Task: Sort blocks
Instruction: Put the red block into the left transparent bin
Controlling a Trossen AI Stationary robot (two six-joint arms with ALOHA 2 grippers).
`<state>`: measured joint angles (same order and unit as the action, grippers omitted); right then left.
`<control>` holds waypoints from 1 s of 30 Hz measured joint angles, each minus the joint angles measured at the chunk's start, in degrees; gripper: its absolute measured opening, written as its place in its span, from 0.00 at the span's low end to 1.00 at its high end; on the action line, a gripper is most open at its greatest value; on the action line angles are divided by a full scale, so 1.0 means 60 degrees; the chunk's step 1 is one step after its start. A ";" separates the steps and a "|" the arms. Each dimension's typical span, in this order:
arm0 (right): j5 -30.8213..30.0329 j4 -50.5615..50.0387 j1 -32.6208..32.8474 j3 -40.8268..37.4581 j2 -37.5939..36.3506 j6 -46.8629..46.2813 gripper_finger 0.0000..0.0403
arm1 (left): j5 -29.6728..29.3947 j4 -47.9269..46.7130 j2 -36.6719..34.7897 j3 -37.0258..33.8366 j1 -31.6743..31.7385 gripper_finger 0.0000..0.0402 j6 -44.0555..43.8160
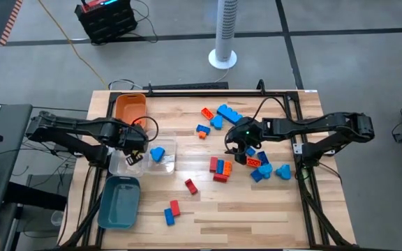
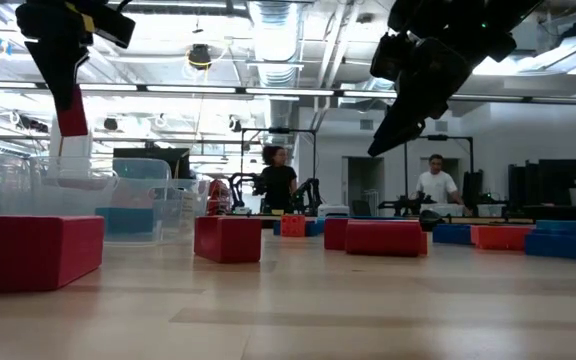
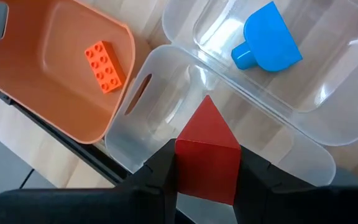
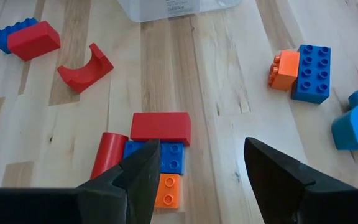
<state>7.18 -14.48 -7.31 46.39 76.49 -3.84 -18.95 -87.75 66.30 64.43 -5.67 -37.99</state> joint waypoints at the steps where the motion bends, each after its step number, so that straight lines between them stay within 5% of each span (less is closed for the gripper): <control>1: -0.0001 0.0000 0.0000 0.0000 0.0000 -0.0005 0.59 | 0.0001 0.0026 0.0000 -0.0030 0.0000 0.25 -0.0070; 15: -0.0901 0.2193 0.0541 -0.1801 -0.0004 -0.0684 0.59 | 0.0650 0.0040 0.0004 -0.1496 0.0000 0.25 -0.0856; 30: -0.1978 0.3499 0.0922 -0.2671 -0.0004 -0.0019 0.59 | 0.0905 0.0857 0.0007 -0.1564 0.0004 0.25 -0.1984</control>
<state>-4.69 6.52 -1.78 30.36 76.47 -3.95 -13.52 -82.61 66.35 55.05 -5.65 -49.89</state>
